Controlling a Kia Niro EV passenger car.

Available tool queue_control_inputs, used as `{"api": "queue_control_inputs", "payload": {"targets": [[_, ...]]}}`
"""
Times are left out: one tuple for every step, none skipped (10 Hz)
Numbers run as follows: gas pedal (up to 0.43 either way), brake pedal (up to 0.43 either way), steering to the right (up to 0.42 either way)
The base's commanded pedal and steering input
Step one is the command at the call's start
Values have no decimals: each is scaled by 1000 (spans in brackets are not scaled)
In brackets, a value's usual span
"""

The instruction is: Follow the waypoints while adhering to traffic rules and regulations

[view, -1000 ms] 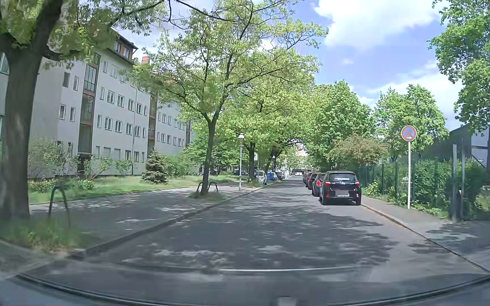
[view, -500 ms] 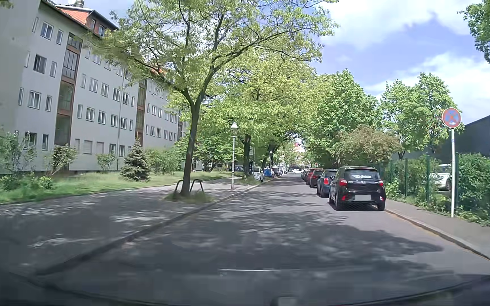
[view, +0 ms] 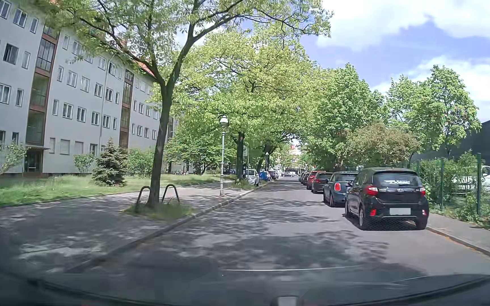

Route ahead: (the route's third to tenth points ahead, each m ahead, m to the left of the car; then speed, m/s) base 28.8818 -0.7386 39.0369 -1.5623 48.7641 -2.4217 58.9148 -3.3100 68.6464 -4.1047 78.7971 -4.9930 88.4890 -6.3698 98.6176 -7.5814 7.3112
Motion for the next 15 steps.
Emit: {"api": "queue_control_inputs", "payload": {"targets": [[421, 18, 26], [421, 18, 25], [421, 18, 26], [421, 18, 24], [421, 18, 22], [421, 18, 21], [421, 18, 21], [421, 18, 21], [421, 18, 20], [421, 18, 17], [429, 18, 17], [429, 18, 17], [429, 18, 16], [429, 18, 15], [429, 18, 14]]}}
